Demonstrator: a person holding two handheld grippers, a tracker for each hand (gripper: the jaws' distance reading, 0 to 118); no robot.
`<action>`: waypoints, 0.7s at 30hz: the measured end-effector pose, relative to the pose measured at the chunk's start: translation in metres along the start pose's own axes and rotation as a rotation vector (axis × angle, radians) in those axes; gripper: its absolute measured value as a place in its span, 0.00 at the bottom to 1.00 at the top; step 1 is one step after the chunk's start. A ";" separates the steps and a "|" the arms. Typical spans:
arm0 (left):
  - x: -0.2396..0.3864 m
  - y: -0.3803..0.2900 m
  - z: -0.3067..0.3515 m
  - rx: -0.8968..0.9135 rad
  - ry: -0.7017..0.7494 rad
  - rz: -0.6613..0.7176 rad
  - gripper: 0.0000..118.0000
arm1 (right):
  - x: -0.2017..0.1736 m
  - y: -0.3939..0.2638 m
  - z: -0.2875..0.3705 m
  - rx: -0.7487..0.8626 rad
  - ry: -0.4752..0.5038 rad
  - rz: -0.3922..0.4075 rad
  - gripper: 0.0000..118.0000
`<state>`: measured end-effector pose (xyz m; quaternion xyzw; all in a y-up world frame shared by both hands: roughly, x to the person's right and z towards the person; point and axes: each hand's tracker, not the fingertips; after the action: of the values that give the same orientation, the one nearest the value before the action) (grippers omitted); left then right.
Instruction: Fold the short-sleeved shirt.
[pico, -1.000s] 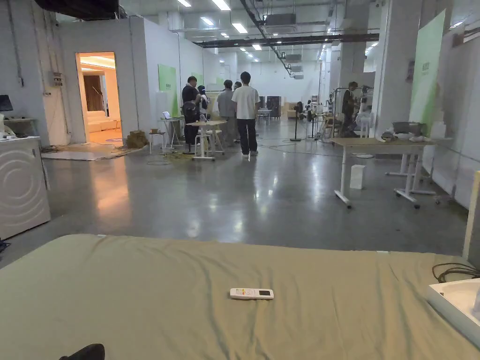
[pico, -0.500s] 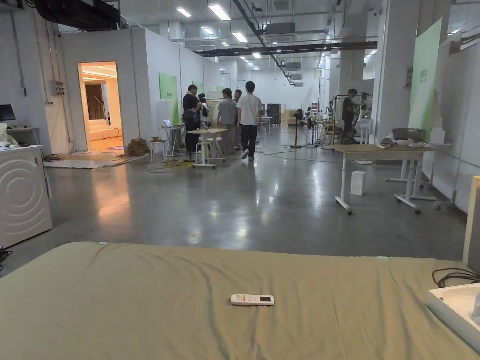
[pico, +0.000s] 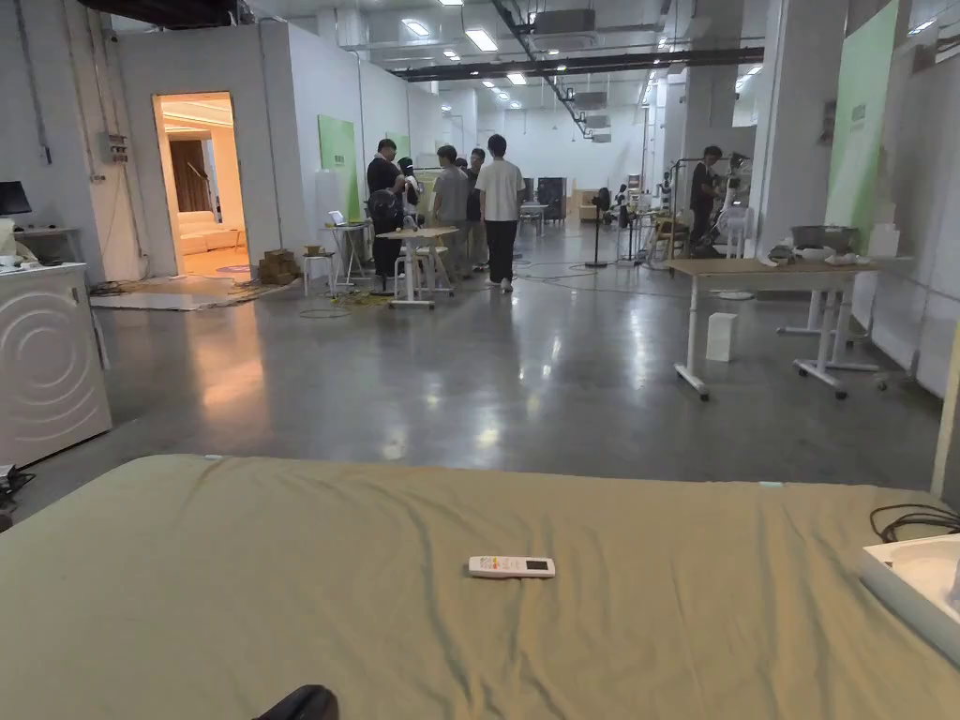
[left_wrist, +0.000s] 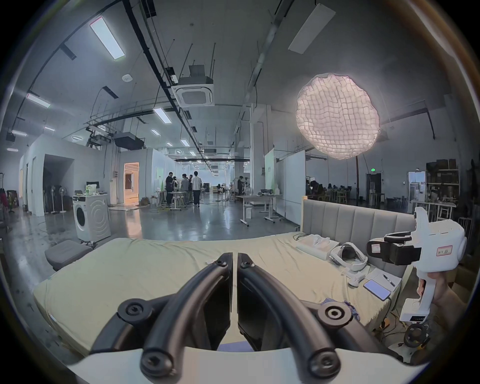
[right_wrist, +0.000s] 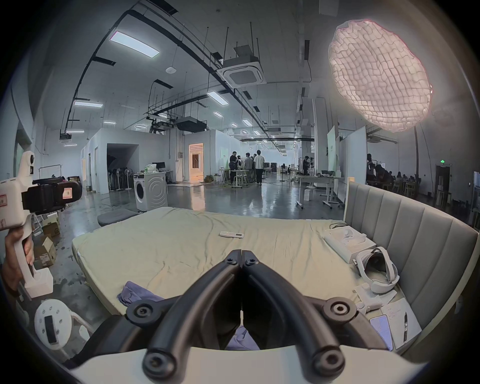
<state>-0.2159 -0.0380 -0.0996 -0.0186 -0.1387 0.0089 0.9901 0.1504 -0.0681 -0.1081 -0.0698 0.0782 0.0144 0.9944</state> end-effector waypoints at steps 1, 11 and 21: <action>0.000 0.000 0.000 -0.002 -0.006 -0.006 0.04 | 0.000 0.000 0.000 0.001 0.002 -0.003 0.00; -0.035 -0.027 -0.012 -0.133 0.038 0.071 0.04 | -0.001 -0.010 -0.006 -0.044 0.027 -0.026 0.00; -0.173 -0.123 -0.073 -0.485 0.001 0.618 0.74 | 0.017 -0.039 -0.036 -0.226 0.059 -0.223 0.00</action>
<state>-0.3603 -0.1676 -0.2120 -0.2927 -0.1242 0.2737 0.9077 0.1630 -0.1118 -0.1409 -0.1897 0.0969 -0.0892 0.9730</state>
